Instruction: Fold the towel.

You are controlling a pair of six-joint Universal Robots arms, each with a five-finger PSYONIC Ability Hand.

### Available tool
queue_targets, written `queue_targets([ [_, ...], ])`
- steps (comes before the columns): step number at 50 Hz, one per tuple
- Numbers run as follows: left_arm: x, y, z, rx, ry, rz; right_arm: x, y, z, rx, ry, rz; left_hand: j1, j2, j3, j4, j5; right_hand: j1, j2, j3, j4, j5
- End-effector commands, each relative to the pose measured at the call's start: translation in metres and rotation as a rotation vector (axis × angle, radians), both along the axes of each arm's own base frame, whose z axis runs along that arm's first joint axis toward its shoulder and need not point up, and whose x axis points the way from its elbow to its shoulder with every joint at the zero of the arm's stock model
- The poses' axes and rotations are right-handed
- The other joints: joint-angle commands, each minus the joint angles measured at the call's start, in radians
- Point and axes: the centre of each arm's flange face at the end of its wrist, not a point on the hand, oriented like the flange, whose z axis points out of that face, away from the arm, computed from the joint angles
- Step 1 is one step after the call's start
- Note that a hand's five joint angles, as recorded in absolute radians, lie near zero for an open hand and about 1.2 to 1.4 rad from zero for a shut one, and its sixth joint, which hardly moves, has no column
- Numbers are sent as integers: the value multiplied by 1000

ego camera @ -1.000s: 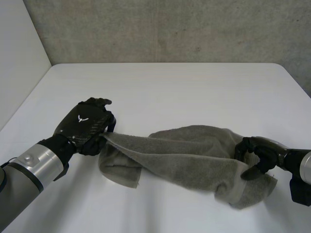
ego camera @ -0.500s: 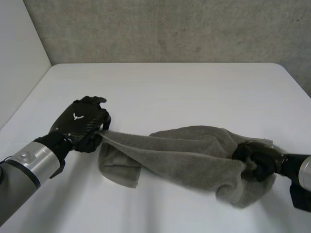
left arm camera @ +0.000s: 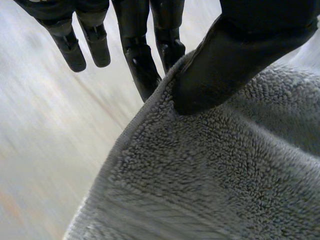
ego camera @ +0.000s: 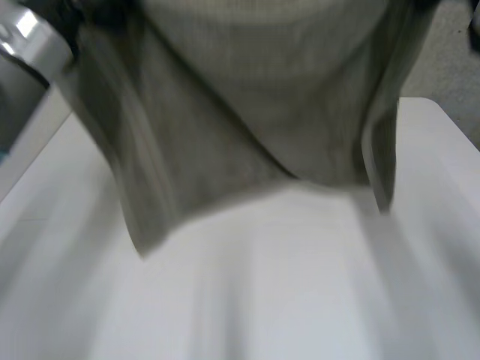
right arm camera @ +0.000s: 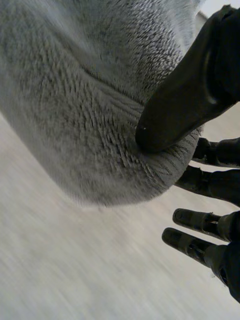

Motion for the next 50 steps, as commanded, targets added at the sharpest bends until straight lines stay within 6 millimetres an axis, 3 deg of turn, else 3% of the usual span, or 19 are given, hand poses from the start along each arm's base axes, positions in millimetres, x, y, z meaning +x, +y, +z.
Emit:
queue_targets([
  [1, 11, 38, 52, -232, 153, -33, -3, 19, -10, -41, -39, 34, 98, 59, -52, -59, 70, 65, 78, -43, -76, 59],
  [2, 12, 33, 35, -178, 143, -45, -2, 21, -28, 4, -11, 46, 98, 59, -52, -59, 70, 65, 78, -43, -76, 59],
  [3, 12, 33, 35, -178, 143, -45, -2, 21, -28, 5, -11, 46, 98, 59, -52, -59, 70, 65, 78, -43, -76, 59],
  [5, 17, 28, -14, -19, 73, -56, -4, 30, -57, 78, 35, 56, 98, 59, -52, -59, 70, 65, 78, -43, -76, 59],
  [6, 17, 28, -15, -18, 73, -56, -4, 31, -57, 78, 36, 56, 98, 59, -52, -59, 70, 65, 78, -43, -76, 59],
  [8, 19, 37, -68, 133, -8, -99, -6, 37, -70, 101, 65, 60, 98, 59, -52, -59, 70, 65, 78, -43, -76, 59],
  [9, 19, 37, -68, 133, -8, -99, -6, 43, -83, 115, 99, 68, 98, 59, -52, -59, 70, 65, 78, -43, -76, 59],
  [10, 20, 44, -90, 188, -43, -110, -6, 50, -96, 130, 127, 85, 98, 59, -52, -59, 70, 65, 78, -43, -76, 59],
  [11, 20, 44, -91, 188, -43, -110, -6, 50, -96, 130, 127, 85, 98, 59, -52, -59, 70, 65, 78, -43, -76, 59],
  [13, 26, 58, -134, 294, -112, -107, -6, 66, -128, 180, 177, 144, 98, 59, -52, -59, 70, 65, 78, -43, -76, 59],
  [14, 27, 58, -134, 295, -113, -107, -6, 66, -129, 181, 177, 144, 98, 59, -52, -59, 70, 65, 78, -43, -76, 59],
  [16, 30, 72, -168, 373, -169, -93, -10, 74, -160, 247, 204, 174, 98, 59, -52, -59, 70, 65, 78, -43, -76, 59],
  [19, 31, 78, -182, 407, -194, -86, -14, 77, -174, 290, 209, 182, 98, 59, -52, -59, 70, 65, 78, -43, -76, 59],
  [21, 30, 87, -213, 485, -245, -90, -20, 80, -198, 365, 213, 179, 98, 59, -52, -59, 70, 65, 78, -43, -76, 59],
  [26, 30, 90, -239, 545, -311, -79, -21, 80, -229, 447, 225, 174, 98, 59, -52, -59, 70, 65, 78, -43, -76, 59],
  [35, 28, 90, -267, 588, -403, 18, -28, 75, -234, 465, 223, 152, 98, 59, -52, -59, 70, 65, 78, -43, -76, 59],
  [38, 28, 90, -269, 583, -421, 39, -33, 72, -236, 474, 217, 139, -118, -156, -52, -59, -146, 65, 78, -43, -76, 59],
  [43, 29, 85, -268, 573, -416, 61, -43, 66, -237, 485, 205, 104, -289, -327, -52, -59, -316, 65, 78, -43, -76, 59],
  [50, 28, 85, -267, 573, -416, 64, -49, 61, -238, 499, 190, 80, -313, -351, -52, -59, -340, 65, 78, -43, -76, 59],
])
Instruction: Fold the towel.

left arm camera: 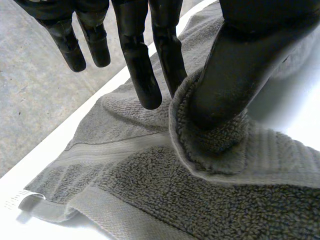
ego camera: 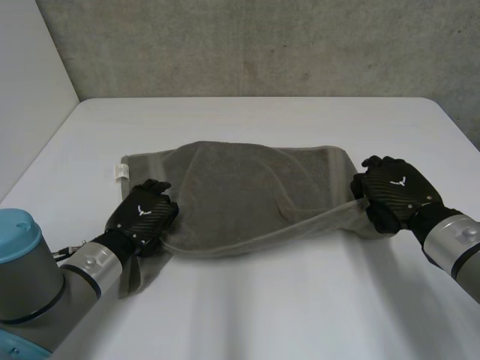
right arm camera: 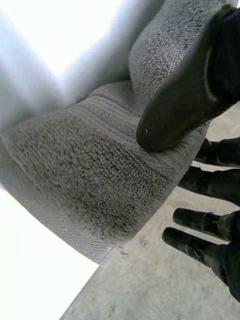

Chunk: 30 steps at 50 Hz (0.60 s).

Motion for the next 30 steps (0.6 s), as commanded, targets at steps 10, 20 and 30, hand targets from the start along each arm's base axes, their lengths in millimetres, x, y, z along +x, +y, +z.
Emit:
queue_targets([
  [10, 0, 0, 2, -12, -18, 80, -12, -8, 3, 18, -34, -67, -91, -91, -52, -59, -85, 64, 78, -43, -76, 57],
  [20, -2, -5, 7, -43, -17, 112, -33, -21, 27, -17, -130, -157, -127, -126, -52, -59, -120, 64, 78, -43, -76, 57],
  [30, -11, -2, 9, -51, -12, 101, -35, -22, 28, -21, -130, -164, -147, -147, -52, -59, -141, 64, 78, -43, -76, 57],
])
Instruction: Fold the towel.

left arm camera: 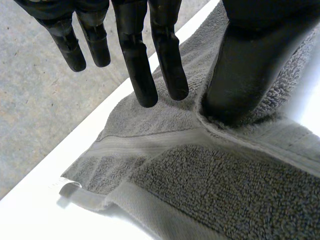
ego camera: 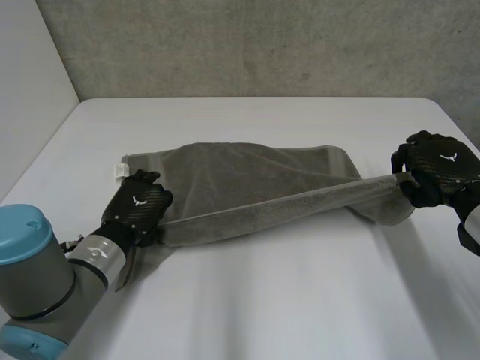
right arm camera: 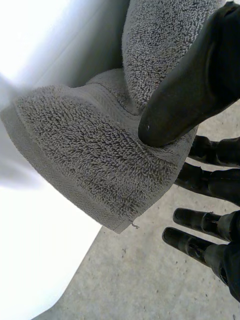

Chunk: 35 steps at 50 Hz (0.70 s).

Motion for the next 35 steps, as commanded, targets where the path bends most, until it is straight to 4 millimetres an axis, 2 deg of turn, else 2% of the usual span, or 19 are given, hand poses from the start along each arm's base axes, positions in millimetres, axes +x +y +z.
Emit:
queue_targets([
  [1, -6, 5, -1, 6, -2, -4, -1, 0, 0, -1, 3, -2, -35, -40, -52, -59, -22, 64, 69, -43, -76, 57],
  [8, -13, 15, -7, 26, -17, -19, -8, -3, 5, -16, -1, -35, -44, -49, -52, -59, -30, 64, 69, -43, -76, 57],
  [21, -8, 22, -3, 38, -28, 5, -24, -9, 23, -57, -48, -103, -20, -26, -52, -59, -7, 64, 69, -43, -76, 57],
  [25, -8, 23, 0, 37, -27, 3, -24, -9, 24, -60, -48, -98, 103, 97, -52, -59, 116, 64, 69, -43, -76, 57],
  [27, -7, 25, 4, 37, -26, -1, -24, -9, 23, -58, -47, -97, 450, 445, -52, -59, 464, 64, 69, -43, -76, 57],
  [31, -6, 27, 8, 46, -28, -3, -24, -10, 24, -61, -42, -93, 499, 493, -52, -59, 512, 64, 69, -43, -76, 57],
  [35, 1, 25, 22, 34, -27, 11, -22, -10, 27, -71, -32, -75, 499, 493, -52, -59, 512, 64, 69, -43, -76, 57],
])
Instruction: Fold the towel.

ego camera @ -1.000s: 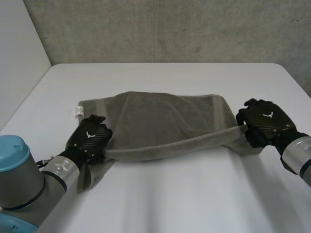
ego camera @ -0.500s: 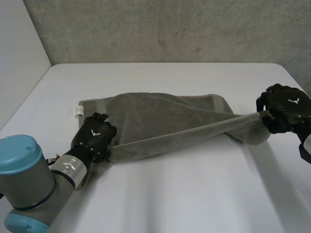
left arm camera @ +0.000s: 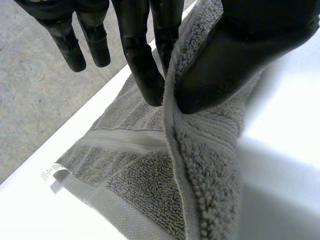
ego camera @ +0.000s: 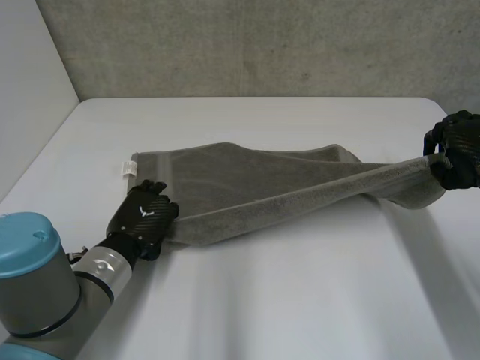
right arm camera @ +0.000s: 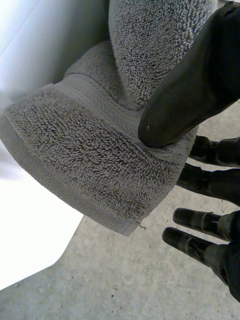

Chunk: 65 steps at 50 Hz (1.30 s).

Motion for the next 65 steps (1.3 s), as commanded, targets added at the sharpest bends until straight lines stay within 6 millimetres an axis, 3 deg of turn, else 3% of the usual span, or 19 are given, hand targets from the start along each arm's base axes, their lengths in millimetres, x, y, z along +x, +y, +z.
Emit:
queue_targets([
  [1, 8, -1, 17, -8, 1, 11, 3, 0, 3, -9, 15, 21, 111, 53, -52, -59, 75, 64, 69, -43, -76, 57],
  [4, 13, -2, 31, -30, 11, 9, 5, 5, 5, 19, 33, 49, 111, 53, -52, -59, 75, 64, 69, -43, -76, 57],
  [6, 18, 0, 53, -66, 32, -5, 7, 8, 8, 31, 54, 69, 111, 53, -52, -59, 75, 64, 69, -43, -76, 57],
  [9, 22, 1, 65, -86, 41, -5, 10, 16, 12, 68, 105, 108, 111, 53, -52, -59, 75, 64, 69, -43, -76, 57],
  [14, 41, 1, 103, -161, 62, 28, 12, 25, 15, 114, 189, 152, 111, 53, -52, -59, 75, 64, 69, -43, -76, 57],
  [22, 55, 12, 127, -173, 75, 6, 14, 41, 35, 108, 315, 197, 111, 53, -52, -59, 75, 64, 69, -43, -76, 57],
  [29, 63, 12, 135, -180, 81, -4, 18, 47, 48, 96, 320, 231, 111, 53, -52, -59, 75, 64, 69, -43, -76, 57],
  [36, 64, -4, 128, -144, 82, -12, 18, 39, 48, 81, 327, 239, 111, 53, -52, -59, 75, 64, 69, -43, -76, 57],
  [38, 63, -23, 118, -97, 80, -12, 18, 24, 32, 125, 339, 259, 111, 53, -52, -59, 75, 64, 69, -43, -76, 57],
  [44, 56, -54, 101, -32, 80, -31, 19, -4, 14, 164, 372, 282, 111, 53, -52, -59, 75, 64, 69, -43, -76, 57],
  [46, 47, -74, 88, 2, 76, -50, 24, -23, 3, 182, 374, 297, 111, 53, -52, -59, 75, 64, 69, -43, -76, 57],
  [47, 47, -74, 88, 2, 76, -50, 24, -23, 3, 182, 374, 297, 111, 53, -52, -59, 75, 64, 69, -43, -76, 57],
  [49, 39, -95, 74, 20, 63, -69, 28, -32, -2, 184, 380, 303, 111, 53, -52, -59, 75, 64, 69, -43, -76, 57],
  [54, 30, -122, 58, 15, 28, -83, 45, -66, -22, 118, 414, 308, 111, 53, -52, -59, 75, 64, 69, -43, -76, 57],
  [65, 14, -163, 25, -44, 14, -70, 58, -114, -52, -73, 408, 228, 111, 53, -52, -59, 75, 64, 69, -43, -76, 57],
])
